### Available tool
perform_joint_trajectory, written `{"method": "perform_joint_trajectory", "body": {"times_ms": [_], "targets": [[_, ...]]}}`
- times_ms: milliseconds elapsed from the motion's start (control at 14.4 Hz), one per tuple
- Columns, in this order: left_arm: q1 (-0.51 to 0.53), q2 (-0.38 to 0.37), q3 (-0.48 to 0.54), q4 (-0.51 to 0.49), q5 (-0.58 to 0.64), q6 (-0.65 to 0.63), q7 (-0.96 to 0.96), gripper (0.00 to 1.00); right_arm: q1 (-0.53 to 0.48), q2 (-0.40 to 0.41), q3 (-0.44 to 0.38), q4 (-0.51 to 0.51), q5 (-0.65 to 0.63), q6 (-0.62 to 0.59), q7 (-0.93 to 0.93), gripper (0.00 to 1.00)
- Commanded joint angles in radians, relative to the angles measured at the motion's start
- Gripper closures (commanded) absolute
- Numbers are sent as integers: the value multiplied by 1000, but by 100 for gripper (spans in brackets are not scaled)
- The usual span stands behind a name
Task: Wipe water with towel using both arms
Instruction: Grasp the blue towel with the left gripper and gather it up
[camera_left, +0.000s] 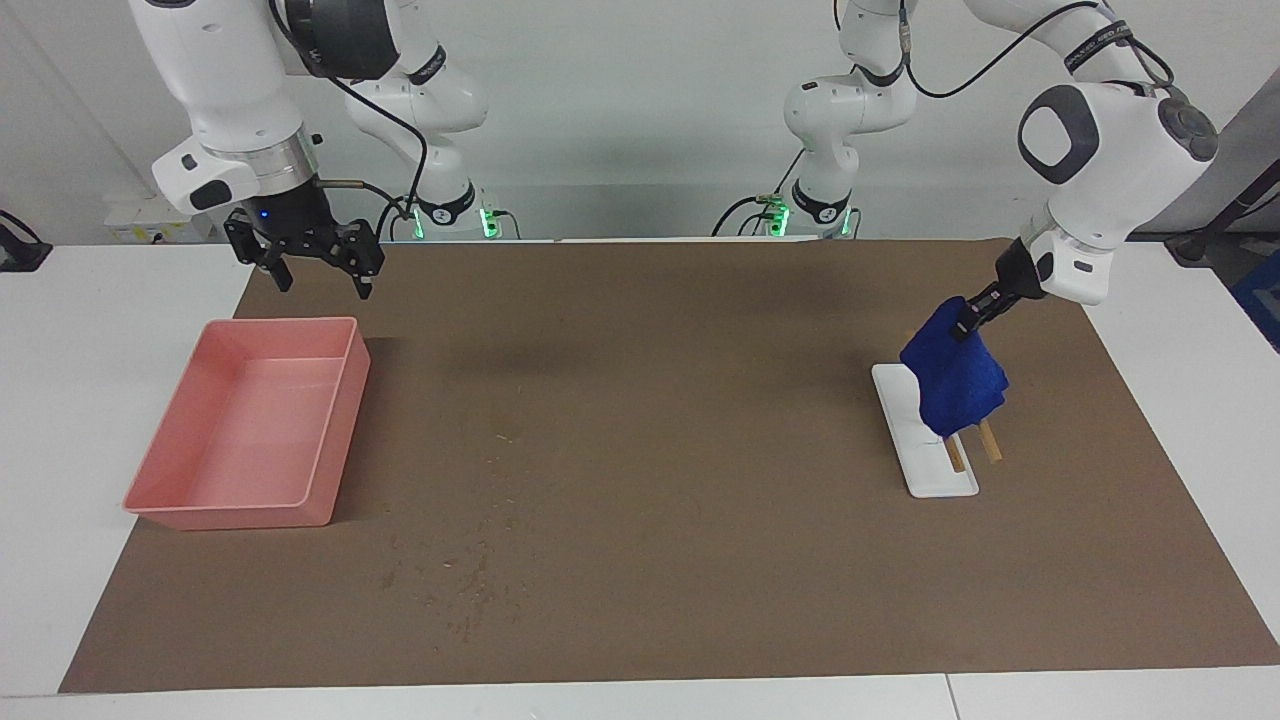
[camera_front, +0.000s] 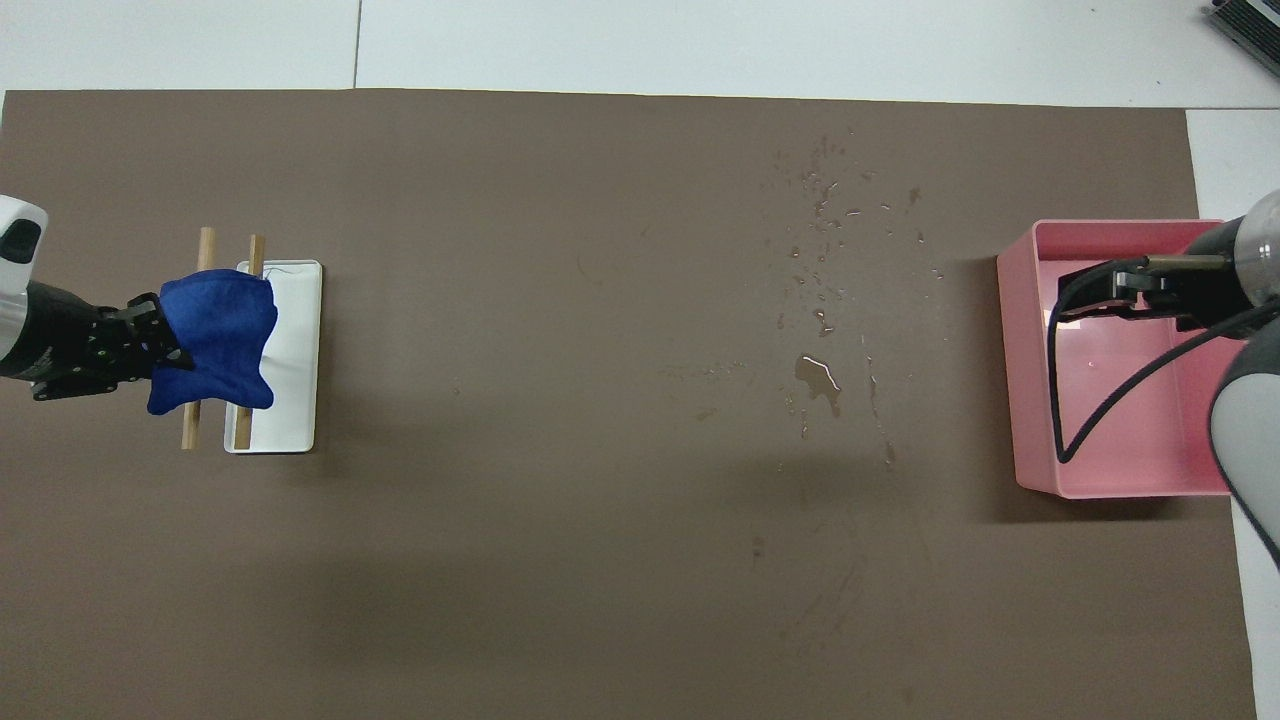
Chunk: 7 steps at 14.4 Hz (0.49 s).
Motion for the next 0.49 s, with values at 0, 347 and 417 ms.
{"method": "perform_joint_trajectory", "body": {"times_ms": [0, 347, 417], "targets": [[-13, -18, -13, 48, -20, -82, -90, 100, -14, -1, 8, 7, 8, -16, -13, 0], [-13, -50, -30, 76, -80, -124, -277, 100, -14, 1, 8, 7, 8, -18, -13, 0], [-13, -54, -36, 76, -80, -135, -307, 100, -14, 1, 8, 7, 8, -18, -13, 0]]}}
